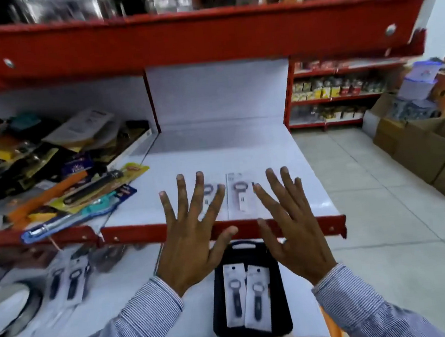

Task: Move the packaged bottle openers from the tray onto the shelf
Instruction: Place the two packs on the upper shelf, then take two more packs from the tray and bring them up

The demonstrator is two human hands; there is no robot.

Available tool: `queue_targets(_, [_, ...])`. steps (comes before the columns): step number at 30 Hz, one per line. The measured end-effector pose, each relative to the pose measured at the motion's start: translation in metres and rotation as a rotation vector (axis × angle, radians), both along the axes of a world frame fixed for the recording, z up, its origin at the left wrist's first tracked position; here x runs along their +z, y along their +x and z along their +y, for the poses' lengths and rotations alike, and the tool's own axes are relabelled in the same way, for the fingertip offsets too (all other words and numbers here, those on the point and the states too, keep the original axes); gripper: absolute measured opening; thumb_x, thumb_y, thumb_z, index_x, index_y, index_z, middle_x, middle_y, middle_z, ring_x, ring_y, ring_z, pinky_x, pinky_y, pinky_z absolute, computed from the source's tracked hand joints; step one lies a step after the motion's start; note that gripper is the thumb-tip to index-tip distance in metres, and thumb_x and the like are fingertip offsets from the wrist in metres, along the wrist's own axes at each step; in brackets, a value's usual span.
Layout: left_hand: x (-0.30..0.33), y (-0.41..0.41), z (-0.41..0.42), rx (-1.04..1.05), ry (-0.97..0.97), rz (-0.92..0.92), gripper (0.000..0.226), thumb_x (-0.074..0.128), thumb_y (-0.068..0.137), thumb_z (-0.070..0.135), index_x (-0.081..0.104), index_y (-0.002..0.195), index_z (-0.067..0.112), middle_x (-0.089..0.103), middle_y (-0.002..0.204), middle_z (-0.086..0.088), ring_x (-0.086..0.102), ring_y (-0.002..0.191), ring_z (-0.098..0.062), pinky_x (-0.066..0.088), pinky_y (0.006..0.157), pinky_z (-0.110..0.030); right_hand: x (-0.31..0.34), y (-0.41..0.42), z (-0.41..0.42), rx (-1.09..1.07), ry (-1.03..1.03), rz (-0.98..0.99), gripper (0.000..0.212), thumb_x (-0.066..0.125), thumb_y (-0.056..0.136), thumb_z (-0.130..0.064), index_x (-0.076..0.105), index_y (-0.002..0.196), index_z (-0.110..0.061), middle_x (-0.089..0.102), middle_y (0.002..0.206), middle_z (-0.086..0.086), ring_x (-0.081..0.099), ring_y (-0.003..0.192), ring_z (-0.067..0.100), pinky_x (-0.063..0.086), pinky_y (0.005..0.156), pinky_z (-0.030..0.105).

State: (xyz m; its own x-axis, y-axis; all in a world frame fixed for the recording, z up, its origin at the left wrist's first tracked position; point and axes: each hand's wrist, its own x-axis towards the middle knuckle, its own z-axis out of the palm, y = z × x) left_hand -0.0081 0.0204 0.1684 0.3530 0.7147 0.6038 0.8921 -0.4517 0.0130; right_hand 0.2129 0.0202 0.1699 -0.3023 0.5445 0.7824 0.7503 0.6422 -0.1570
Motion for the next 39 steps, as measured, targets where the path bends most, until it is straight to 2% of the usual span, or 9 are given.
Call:
queue_targets(6, [-0.087, 0.000, -0.041, -0.251, -0.063, 0.074, 0.067, 0.048, 0.100, 0.048, 0.034, 0.155, 0.013, 0.022, 0.167, -0.015, 0.016, 0.157, -0.033, 0.011, 0.127, -0.056, -0.097, 0.029, -0.033, 0.101, 0.023, -0.198, 0.066, 0.058, 0.084, -0.005, 0.038, 0.147, -0.013, 0.027, 0.161, 0.005, 0.032, 0.146, 0.032, 0.026, 0.121, 0.046])
queue_targets(12, [-0.180, 0.003, -0.026, -0.202, -0.568, 0.242, 0.072, 0.035, 0.101, 0.054, 0.018, 0.160, 0.017, 0.006, 0.170, -0.009, 0.003, 0.157, -0.030, 0.014, 0.128, -0.051, -0.184, 0.025, -0.023, -0.029, -0.627, -0.395, 0.083, 0.062, 0.082, -0.022, 0.021, 0.154, -0.017, 0.000, 0.163, 0.000, 0.020, 0.151, 0.025, 0.021, 0.123, 0.041])
queue_targets(16, [-0.213, 0.010, 0.020, -0.142, -0.875, 0.382, 0.095, 0.054, 0.093, 0.056, 0.000, 0.161, 0.015, -0.007, 0.170, -0.013, -0.011, 0.157, -0.032, -0.008, 0.127, -0.045, -0.210, 0.016, 0.023, -0.093, -1.052, -0.611, 0.116, 0.072, 0.077, -0.051, -0.003, 0.155, -0.009, -0.012, 0.163, 0.010, -0.001, 0.153, 0.031, 0.015, 0.124, 0.042])
queue_targets(20, [-0.221, 0.023, 0.067, -0.090, -0.924, 0.595, 0.122, 0.071, 0.076, 0.066, 0.005, 0.159, 0.005, 0.005, 0.168, -0.023, -0.001, 0.156, -0.041, -0.006, 0.128, -0.051, -0.212, -0.004, 0.062, -0.129, -1.138, -0.829, 0.136, 0.081, 0.063, -0.058, -0.002, 0.153, 0.001, 0.004, 0.163, 0.021, 0.010, 0.151, 0.037, 0.013, 0.125, 0.043])
queue_targets(23, [-0.218, 0.031, 0.083, -0.073, -0.930, 0.689, 0.141, 0.079, 0.057, 0.074, 0.012, 0.157, 0.001, 0.017, 0.165, -0.023, 0.006, 0.154, -0.044, -0.006, 0.126, -0.057, -0.214, -0.013, 0.072, -0.184, -1.100, -0.861, 0.123, 0.080, 0.070, -0.050, 0.006, 0.152, 0.004, 0.023, 0.157, 0.024, 0.032, 0.139, 0.042, 0.028, 0.118, 0.046])
queue_targets(27, [-0.208, 0.040, 0.088, -0.049, -0.929, 0.606, 0.130, 0.089, 0.055, 0.058, 0.023, 0.153, 0.003, 0.033, 0.157, -0.022, 0.022, 0.150, -0.039, 0.000, 0.127, -0.055, -0.214, -0.014, 0.073, -0.213, -1.034, -0.892, 0.138, 0.091, 0.046, -0.056, 0.018, 0.147, 0.003, 0.035, 0.145, 0.023, 0.042, 0.128, 0.038, 0.036, 0.113, 0.045])
queue_targets(30, [-0.195, 0.038, 0.086, -0.003, -0.918, 0.519, 0.111, 0.090, 0.062, 0.045, 0.033, 0.147, 0.003, 0.042, 0.147, -0.019, 0.035, 0.141, -0.037, 0.010, 0.127, -0.052, -0.204, -0.015, 0.072, -0.201, -1.018, -0.807, 0.128, 0.093, 0.044, -0.051, 0.029, 0.143, -0.003, 0.037, 0.140, 0.020, 0.042, 0.124, 0.036, 0.044, 0.106, 0.047])
queue_targets(34, [-0.169, 0.027, 0.058, 0.037, -0.842, 0.263, 0.078, 0.080, 0.077, 0.011, 0.041, 0.145, 0.011, 0.045, 0.143, -0.017, 0.056, 0.123, -0.037, 0.048, 0.106, -0.045, -0.172, -0.008, 0.060, -0.124, -1.084, -0.419, 0.087, 0.089, 0.059, -0.027, 0.048, 0.134, -0.016, 0.044, 0.134, 0.014, 0.054, 0.117, 0.036, 0.051, 0.098, 0.044])
queue_targets(39, [-0.124, 0.017, 0.003, -0.045, -0.810, -0.153, 0.042, 0.065, 0.083, -0.005, 0.069, 0.118, 0.017, 0.070, 0.120, -0.011, 0.068, 0.107, -0.031, 0.055, 0.093, -0.033, -0.113, -0.005, 0.019, 0.009, -0.986, -0.179, 0.024, 0.077, 0.069, -0.011, 0.073, 0.090, -0.022, 0.074, 0.094, -0.001, 0.068, 0.090, 0.018, 0.050, 0.080, 0.024])
